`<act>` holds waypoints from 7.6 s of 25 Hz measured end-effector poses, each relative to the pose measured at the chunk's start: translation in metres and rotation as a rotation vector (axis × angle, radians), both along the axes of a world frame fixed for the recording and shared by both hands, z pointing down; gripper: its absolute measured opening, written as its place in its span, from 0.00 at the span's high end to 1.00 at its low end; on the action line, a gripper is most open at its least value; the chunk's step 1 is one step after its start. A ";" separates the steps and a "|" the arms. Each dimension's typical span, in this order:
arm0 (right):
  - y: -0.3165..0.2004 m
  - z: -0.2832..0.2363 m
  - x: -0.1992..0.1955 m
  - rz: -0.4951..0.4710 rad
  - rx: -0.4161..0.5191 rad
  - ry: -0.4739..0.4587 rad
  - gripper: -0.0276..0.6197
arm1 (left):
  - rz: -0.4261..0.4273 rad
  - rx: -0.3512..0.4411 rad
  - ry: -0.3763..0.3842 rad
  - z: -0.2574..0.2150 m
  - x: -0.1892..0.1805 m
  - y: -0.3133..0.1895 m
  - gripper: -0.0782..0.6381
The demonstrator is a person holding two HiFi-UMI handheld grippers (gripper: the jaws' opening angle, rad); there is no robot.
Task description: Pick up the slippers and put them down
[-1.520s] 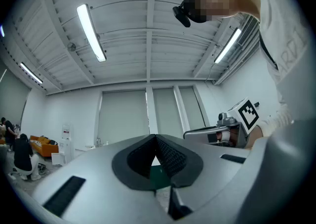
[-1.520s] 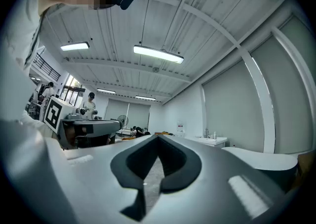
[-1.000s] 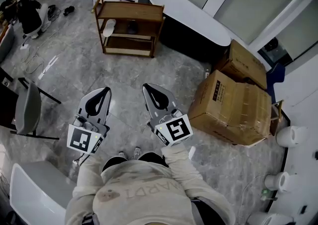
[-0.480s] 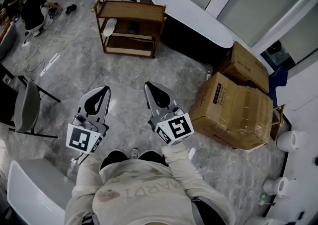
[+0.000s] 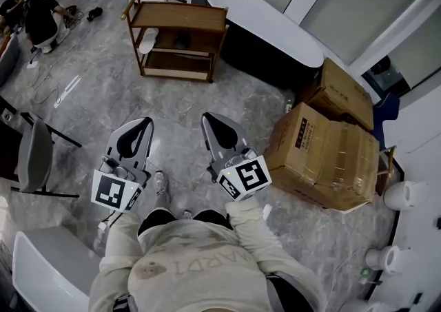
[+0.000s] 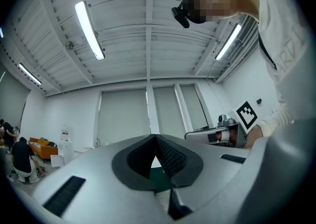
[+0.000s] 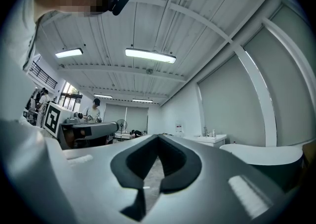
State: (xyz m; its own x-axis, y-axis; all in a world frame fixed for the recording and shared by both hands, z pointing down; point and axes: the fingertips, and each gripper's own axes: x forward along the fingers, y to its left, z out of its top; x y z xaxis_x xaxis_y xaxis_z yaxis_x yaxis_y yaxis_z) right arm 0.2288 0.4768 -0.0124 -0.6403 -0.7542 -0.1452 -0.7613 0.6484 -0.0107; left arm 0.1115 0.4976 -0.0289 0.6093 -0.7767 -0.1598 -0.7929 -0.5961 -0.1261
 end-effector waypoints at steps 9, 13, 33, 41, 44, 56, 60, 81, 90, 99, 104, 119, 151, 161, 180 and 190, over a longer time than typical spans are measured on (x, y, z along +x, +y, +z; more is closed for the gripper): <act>-0.100 -0.001 -0.025 0.030 0.008 -0.004 0.94 | 0.007 0.007 0.004 0.000 -0.032 -0.100 0.88; -0.148 -0.006 -0.047 0.050 0.012 -0.014 0.94 | 0.017 0.009 -0.005 -0.005 -0.056 -0.150 0.88; -0.329 0.005 -0.130 0.115 -0.005 0.010 0.94 | 0.047 -0.016 -0.003 0.010 -0.150 -0.341 0.88; -0.402 0.015 -0.135 0.109 -0.029 0.031 0.94 | 0.039 -0.041 0.001 0.023 -0.156 -0.410 0.88; -0.437 0.014 -0.138 0.097 -0.034 0.031 0.94 | 0.023 -0.040 -0.001 0.021 -0.160 -0.441 0.88; -0.580 0.022 -0.149 0.015 -0.065 0.060 0.94 | -0.091 -0.072 0.020 0.023 -0.174 -0.559 0.88; -0.623 0.036 -0.150 -0.016 -0.093 0.079 0.94 | -0.123 -0.066 0.024 0.030 -0.175 -0.596 0.88; -0.772 0.176 -0.218 0.029 -0.371 0.094 0.94 | -0.050 -0.192 -0.002 0.126 -0.227 -0.720 0.88; -0.817 0.276 -0.263 0.048 -0.497 0.110 0.92 | -0.010 -0.263 -0.003 0.196 -0.263 -0.758 0.88; -0.836 0.397 -0.284 0.038 -0.593 0.153 0.87 | -0.013 -0.279 0.006 0.281 -0.271 -0.762 0.88; -0.845 0.456 -0.291 0.029 -0.601 0.158 0.83 | -0.014 -0.287 0.014 0.337 -0.269 -0.751 0.88; -0.901 0.609 -0.306 0.048 -0.596 0.117 0.71 | -0.066 -0.229 0.013 0.488 -0.280 -0.747 0.88; -0.909 0.713 -0.331 -0.132 -0.644 -0.147 0.55 | -0.135 -0.048 -0.046 0.659 -0.273 -0.742 0.88; -0.922 0.714 -0.357 -0.199 -0.766 -0.340 0.72 | -0.154 -0.052 -0.062 0.662 -0.275 -0.738 0.88; -0.823 0.692 -0.292 -0.402 -0.709 -0.238 0.89 | -0.146 -0.021 -0.107 0.648 -0.248 -0.728 0.88; -0.768 0.702 -0.265 -0.481 -0.666 -0.076 0.89 | -0.163 -0.017 -0.120 0.642 -0.241 -0.724 0.88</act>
